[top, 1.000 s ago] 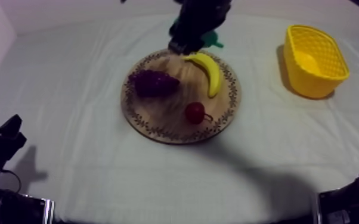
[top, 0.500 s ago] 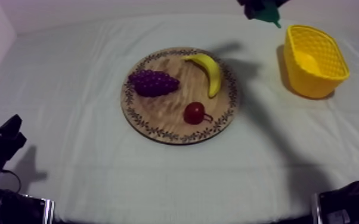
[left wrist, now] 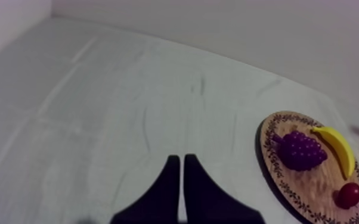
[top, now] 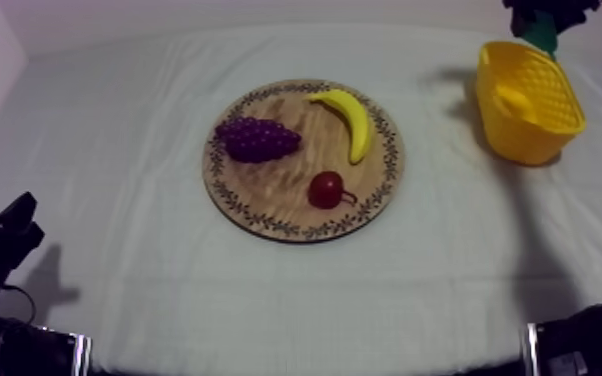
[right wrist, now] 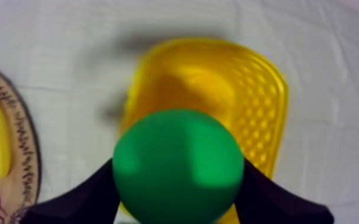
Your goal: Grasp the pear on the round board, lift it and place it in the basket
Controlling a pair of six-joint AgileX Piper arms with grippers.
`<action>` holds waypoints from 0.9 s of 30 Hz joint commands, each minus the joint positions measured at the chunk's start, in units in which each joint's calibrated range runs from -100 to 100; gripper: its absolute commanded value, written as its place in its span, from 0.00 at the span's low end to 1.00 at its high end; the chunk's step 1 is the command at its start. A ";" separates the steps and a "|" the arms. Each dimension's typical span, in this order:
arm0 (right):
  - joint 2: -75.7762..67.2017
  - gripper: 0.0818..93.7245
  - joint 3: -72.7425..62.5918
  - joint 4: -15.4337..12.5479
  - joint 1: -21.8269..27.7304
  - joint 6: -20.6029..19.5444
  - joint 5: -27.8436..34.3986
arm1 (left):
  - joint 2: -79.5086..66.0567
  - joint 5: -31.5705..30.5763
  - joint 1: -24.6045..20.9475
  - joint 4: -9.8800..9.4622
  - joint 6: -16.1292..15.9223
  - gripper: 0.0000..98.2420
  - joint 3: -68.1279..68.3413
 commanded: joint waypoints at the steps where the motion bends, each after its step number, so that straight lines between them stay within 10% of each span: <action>1: 0.60 0.49 0.69 -0.11 1.48 0.09 -0.46 | 0.02 0.00 0.01 -0.03 0.00 0.00 -0.02; 27: 12.31 0.88 7.95 1.10 4.27 -0.62 -9.72 | 0.02 0.00 0.01 -0.03 -0.01 0.00 -0.02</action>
